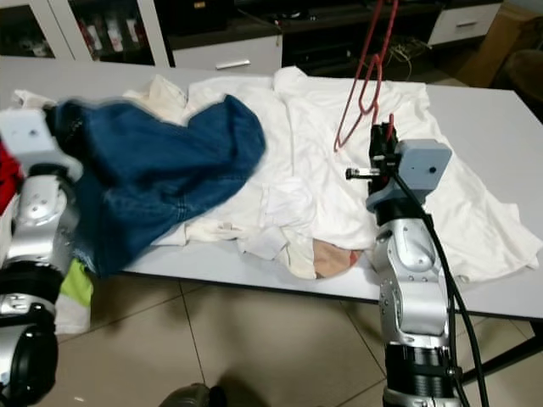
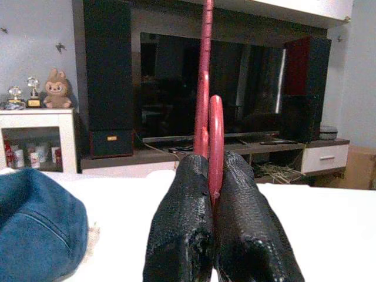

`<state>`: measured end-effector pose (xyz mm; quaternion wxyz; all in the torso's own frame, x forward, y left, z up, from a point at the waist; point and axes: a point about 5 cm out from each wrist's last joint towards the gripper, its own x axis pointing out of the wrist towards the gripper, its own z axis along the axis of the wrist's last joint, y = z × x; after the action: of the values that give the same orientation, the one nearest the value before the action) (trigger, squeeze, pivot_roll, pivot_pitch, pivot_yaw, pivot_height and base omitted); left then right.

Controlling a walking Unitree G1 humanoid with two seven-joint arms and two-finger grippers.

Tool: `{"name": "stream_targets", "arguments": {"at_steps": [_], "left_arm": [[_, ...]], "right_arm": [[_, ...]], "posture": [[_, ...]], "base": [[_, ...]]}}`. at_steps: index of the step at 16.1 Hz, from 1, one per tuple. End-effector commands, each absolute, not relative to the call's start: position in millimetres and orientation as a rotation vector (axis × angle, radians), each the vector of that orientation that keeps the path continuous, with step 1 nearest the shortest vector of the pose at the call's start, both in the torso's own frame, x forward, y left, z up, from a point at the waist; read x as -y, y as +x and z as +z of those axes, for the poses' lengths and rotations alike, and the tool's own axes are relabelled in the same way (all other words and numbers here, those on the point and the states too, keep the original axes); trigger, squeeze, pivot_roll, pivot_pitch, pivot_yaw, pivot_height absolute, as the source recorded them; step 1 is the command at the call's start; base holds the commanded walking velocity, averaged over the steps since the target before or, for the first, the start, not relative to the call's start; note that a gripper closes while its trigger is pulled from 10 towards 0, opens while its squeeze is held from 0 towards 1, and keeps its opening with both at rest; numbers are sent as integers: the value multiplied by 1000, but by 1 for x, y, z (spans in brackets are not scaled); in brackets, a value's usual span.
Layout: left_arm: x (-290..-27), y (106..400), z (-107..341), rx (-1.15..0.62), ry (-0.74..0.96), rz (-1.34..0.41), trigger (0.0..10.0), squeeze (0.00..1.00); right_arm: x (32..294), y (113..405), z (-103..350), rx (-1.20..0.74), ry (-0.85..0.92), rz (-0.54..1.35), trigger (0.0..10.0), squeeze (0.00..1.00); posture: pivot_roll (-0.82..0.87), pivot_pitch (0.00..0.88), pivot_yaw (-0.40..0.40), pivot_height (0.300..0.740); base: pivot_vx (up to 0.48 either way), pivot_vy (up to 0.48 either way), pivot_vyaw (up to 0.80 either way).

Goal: Hang hanger

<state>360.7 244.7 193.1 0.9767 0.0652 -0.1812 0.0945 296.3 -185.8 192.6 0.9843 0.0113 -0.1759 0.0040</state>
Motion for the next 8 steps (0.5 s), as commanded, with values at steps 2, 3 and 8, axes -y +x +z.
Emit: {"name": "stream_targets", "arguments": {"at_steps": [2,3,8], "left_arm": [[-228,360,190,376,127,78,10000,1000],[-224,361,184,342,126,55,10000,1000],[-249,365,146,29,75,205,10000,0]], "right_arm": [[186,295,195,362,25,11,10000,0],[186,295,195,362,25,10,10000,0],[189,294,195,357,19,5,10000,0]], "posture": [[83,22,42,740],[79,21,42,740],[74,19,39,740]], "base": [[0,0,0],[0,0,0],[0,0,0]]}}
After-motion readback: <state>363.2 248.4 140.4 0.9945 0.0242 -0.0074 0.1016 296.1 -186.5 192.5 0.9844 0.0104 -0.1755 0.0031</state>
